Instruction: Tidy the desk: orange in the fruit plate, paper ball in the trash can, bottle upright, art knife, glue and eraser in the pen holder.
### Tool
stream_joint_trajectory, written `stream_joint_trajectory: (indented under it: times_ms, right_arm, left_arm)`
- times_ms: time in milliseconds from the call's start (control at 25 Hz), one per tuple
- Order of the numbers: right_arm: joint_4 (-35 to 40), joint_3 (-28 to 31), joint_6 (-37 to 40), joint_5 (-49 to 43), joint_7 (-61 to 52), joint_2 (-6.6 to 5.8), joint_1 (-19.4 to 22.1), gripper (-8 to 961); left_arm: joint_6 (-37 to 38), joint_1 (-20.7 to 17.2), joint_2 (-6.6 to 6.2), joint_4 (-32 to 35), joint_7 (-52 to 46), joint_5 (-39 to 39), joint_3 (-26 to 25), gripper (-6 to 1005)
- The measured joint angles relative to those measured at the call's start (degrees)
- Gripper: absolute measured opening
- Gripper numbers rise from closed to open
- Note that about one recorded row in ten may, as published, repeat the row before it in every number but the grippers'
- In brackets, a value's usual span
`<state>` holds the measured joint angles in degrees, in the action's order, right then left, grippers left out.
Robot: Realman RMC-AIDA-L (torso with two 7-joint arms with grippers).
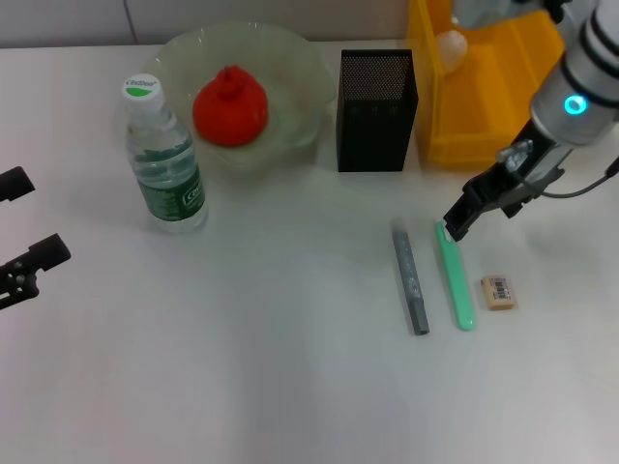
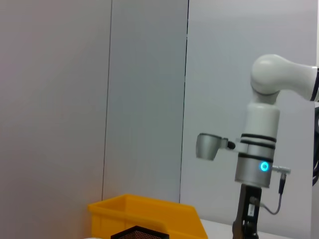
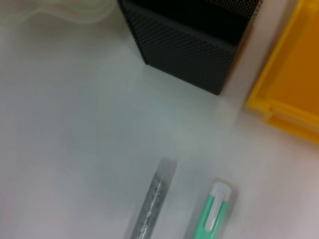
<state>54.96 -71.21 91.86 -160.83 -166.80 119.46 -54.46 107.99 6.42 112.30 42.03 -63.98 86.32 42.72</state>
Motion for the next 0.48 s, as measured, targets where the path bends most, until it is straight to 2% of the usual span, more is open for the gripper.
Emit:
stream_joint_trajectory:
  times_ms: [280, 480]
  right_arm:
    - [-5.5, -6.1, -6.0, 0.0, -2.3, 0.13, -1.3, 782]
    - [-7.4, -6.9, -9.5, 0.5, -2.5, 0.34, -1.7, 782]
  left_arm:
    - [-0.4, 0.0, 0.68, -0.2, 0.2, 0.0, -0.2, 812]
    - [-0.6, 0.0, 0.96, -0.3, 0.2, 0.0, -0.4, 812]
